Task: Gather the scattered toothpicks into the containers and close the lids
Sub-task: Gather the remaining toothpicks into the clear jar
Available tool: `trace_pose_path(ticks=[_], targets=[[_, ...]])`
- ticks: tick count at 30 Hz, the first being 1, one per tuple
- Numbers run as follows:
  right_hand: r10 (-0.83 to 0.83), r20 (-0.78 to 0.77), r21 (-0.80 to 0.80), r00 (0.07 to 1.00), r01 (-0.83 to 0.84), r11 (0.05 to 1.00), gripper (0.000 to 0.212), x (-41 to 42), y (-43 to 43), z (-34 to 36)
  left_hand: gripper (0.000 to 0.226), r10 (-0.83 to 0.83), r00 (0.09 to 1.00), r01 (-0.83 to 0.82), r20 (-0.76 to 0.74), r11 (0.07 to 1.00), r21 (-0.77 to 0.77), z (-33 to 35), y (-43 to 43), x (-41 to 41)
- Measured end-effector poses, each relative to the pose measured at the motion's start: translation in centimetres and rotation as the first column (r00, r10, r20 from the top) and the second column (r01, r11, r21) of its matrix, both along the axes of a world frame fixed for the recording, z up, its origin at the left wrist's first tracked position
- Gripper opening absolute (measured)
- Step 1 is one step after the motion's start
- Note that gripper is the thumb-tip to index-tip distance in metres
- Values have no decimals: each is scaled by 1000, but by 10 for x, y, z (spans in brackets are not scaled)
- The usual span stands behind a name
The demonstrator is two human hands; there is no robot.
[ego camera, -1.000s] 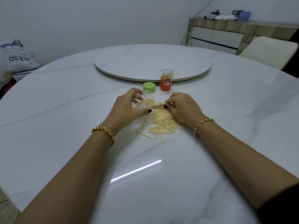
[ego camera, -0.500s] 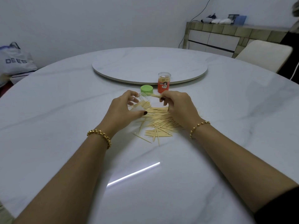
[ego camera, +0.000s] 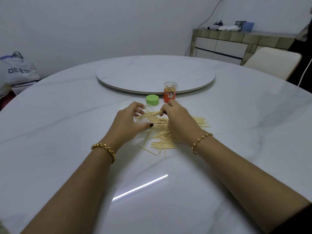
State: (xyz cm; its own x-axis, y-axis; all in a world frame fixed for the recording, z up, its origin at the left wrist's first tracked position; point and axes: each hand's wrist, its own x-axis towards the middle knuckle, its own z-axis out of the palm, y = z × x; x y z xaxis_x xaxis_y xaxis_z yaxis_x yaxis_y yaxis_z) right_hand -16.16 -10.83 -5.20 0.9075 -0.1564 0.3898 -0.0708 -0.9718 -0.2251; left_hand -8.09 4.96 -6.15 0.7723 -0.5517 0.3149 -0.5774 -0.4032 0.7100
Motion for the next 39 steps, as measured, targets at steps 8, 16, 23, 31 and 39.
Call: trace_pose_path(ticks=[8, 16, 23, 31, 39], targets=[[0, 32, 54, 999, -1, 999, 42, -1, 11, -1, 54, -3, 1000, 3, 12, 1000, -1, 2, -1, -1], [-20, 95, 141, 995, 7, 990, 47, 4, 9, -10, 56, -1, 1000, 1, 21, 1000, -7, 2, -1, -1], [12, 168, 400, 986, -79, 913, 47, 2, 15, -9, 54, -1, 1000, 1, 11, 1000, -24, 1, -1, 0], [188, 193, 838, 963, -261, 479, 74, 2, 24, -7, 53, -3, 1000, 2, -15, 998, -56, 0, -1, 1], [91, 272, 880, 958, -286, 380, 64, 1, 18, -3, 52, 24, 998, -31, -55, 992, -124, 4, 1, 1]])
